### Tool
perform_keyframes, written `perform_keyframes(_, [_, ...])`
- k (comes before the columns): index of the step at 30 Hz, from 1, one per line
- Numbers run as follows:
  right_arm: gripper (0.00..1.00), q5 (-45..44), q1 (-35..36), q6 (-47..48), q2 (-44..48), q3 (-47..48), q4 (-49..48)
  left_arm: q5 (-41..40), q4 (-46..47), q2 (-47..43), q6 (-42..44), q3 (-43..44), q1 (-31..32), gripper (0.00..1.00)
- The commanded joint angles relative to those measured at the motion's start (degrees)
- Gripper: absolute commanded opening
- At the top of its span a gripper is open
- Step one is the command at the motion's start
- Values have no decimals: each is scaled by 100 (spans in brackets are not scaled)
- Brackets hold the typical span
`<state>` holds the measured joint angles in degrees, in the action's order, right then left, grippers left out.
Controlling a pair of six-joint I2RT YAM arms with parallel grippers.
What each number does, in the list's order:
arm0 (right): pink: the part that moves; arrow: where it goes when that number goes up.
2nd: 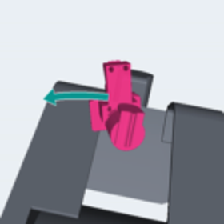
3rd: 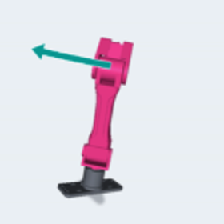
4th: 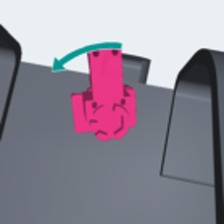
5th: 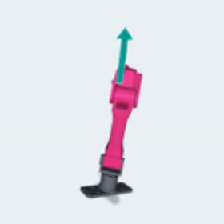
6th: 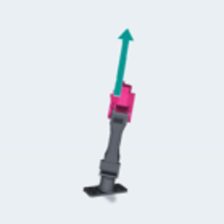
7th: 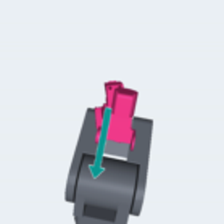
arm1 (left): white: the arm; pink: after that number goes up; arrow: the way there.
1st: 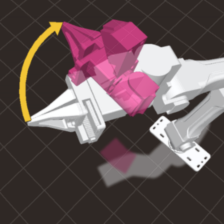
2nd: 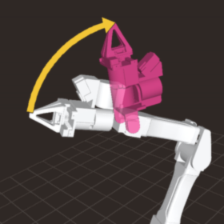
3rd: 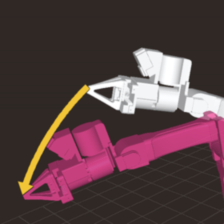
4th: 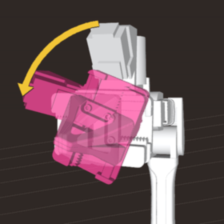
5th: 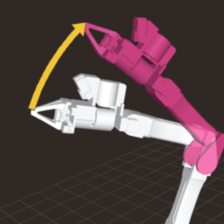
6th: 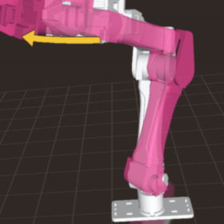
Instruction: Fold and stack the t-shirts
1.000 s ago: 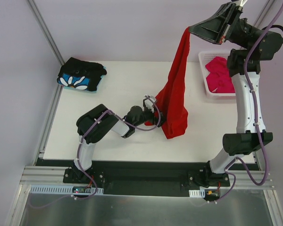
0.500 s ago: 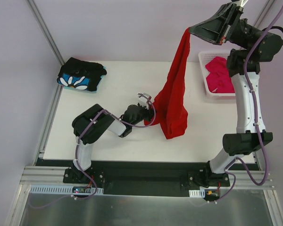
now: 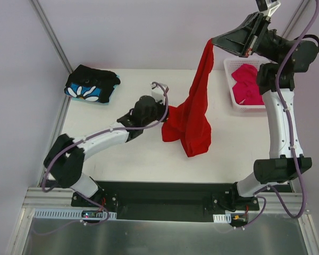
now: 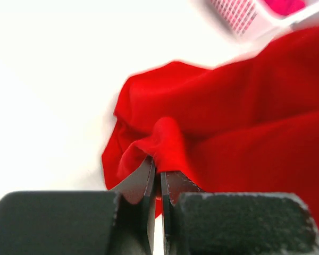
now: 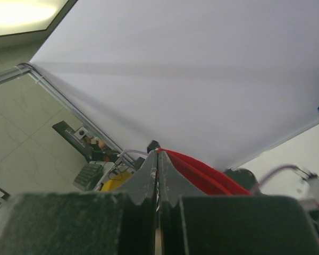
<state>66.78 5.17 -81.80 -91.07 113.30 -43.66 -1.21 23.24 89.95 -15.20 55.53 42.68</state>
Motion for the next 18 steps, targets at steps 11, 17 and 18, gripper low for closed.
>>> perform_keyframes(11, [1,-639,-1932,5432,1189,-362,6528,-722,-5521,-2228,711,3199,-804,0])
perform_keyframes(17, [1,-1194,-1888,6113,837,32,8150,-1722,-5691,-2438,861,3842,-963,0])
perform_keyframes(18, [1,-1246,-1897,6384,653,235,8380,-2012,-5691,-2465,904,3965,-1015,0])
